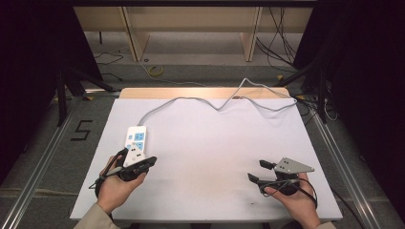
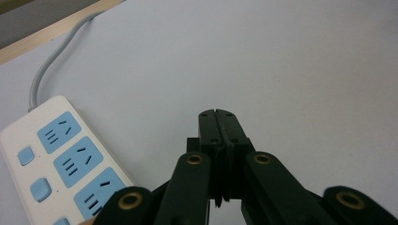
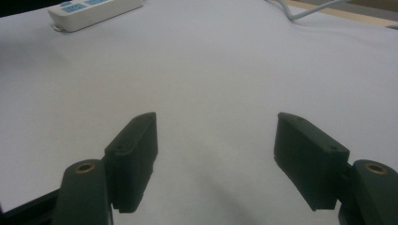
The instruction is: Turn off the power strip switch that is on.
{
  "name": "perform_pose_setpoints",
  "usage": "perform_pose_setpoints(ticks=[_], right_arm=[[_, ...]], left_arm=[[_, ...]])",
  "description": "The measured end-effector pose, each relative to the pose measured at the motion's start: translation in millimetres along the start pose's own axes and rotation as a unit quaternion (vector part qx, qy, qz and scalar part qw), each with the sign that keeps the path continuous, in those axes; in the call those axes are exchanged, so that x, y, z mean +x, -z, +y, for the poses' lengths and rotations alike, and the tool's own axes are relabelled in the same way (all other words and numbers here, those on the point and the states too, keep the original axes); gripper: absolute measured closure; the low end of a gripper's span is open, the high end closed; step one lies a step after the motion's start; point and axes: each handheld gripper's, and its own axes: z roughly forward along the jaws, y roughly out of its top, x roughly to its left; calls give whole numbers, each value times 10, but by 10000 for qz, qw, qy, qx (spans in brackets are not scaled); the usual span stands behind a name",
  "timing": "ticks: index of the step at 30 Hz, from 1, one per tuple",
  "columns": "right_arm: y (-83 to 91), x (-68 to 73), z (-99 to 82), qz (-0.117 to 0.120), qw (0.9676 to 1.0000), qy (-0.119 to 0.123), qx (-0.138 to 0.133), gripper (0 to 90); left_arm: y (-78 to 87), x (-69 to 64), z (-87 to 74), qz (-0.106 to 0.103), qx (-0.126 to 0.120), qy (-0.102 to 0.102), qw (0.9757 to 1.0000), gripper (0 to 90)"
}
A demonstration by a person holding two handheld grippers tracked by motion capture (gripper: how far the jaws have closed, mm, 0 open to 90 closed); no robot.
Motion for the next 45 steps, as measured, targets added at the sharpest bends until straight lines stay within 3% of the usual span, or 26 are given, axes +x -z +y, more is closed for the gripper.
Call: perform_pose_setpoints(ticks=[45], right_arm=[[-6,2,-1,11,10000,33,35,320]], left_arm=[[31,316,49,507,105,218,9984,894]])
